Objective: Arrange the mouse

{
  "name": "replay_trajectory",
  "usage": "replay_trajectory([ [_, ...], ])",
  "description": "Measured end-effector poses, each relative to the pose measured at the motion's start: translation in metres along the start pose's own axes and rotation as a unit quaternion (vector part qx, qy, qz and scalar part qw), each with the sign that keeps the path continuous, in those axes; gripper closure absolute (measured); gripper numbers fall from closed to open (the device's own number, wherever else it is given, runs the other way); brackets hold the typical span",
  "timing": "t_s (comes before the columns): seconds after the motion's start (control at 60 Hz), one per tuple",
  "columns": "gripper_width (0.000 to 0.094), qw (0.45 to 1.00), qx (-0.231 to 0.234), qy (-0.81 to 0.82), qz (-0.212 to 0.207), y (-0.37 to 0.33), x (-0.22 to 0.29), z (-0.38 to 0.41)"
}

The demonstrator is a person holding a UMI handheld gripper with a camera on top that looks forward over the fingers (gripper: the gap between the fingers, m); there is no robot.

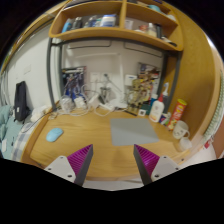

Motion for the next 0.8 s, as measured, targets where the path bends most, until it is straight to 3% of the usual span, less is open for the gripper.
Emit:
replay_trajectory([
  [0.433, 0.0105, 0.989, 0.119, -0.052, 0.074, 0.038, -0.018, 0.157],
  [0.8, 0.0117, 0.985, 0.116, -0.035, 0.125, 0.126, 0.011, 0.16],
])
Point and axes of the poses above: the point between the fingertips, and its own axes, seen from behind it with the camera up: z to the left, x up, y forward, the way the camera looks, the point moved 8 cm from there along -y, backward, against the way the camera looks, and after that the axes turned 13 degrees about -x, right-handed, at the moved point
